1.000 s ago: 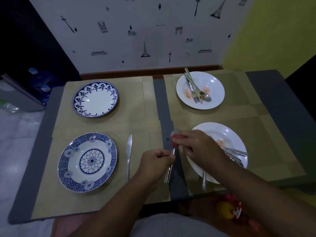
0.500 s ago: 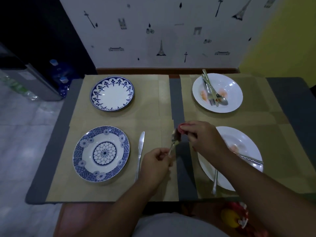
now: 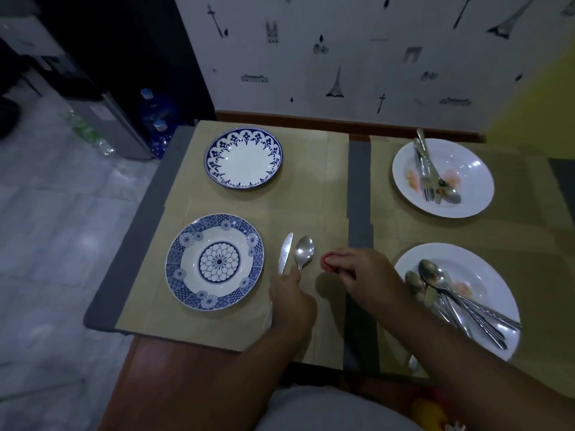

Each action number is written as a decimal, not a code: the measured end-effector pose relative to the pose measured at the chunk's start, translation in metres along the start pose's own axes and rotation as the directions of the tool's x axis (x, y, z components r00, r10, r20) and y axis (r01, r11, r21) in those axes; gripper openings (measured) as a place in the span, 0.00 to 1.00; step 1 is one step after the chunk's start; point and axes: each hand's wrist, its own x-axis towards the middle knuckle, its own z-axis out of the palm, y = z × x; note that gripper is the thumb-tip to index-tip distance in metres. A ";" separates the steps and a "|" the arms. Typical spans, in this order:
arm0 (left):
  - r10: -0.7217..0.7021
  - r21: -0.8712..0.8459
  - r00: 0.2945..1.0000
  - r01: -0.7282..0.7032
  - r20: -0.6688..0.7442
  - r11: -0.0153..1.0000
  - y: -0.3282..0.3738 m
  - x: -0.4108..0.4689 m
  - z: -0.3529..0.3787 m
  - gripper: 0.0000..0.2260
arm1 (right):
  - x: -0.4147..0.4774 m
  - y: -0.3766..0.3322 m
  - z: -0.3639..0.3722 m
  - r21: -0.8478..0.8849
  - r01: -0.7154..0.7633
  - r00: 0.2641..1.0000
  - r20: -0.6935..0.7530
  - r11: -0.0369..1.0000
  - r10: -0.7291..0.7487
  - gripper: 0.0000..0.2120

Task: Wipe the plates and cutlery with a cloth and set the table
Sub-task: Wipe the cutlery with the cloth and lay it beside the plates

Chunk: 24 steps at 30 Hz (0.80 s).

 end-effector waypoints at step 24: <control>0.222 0.190 0.950 -0.264 0.218 0.946 0.020 -0.010 0.006 0.10 | -0.022 0.021 -0.007 -0.002 -0.143 0.989 -0.026 0.990 0.143 0.15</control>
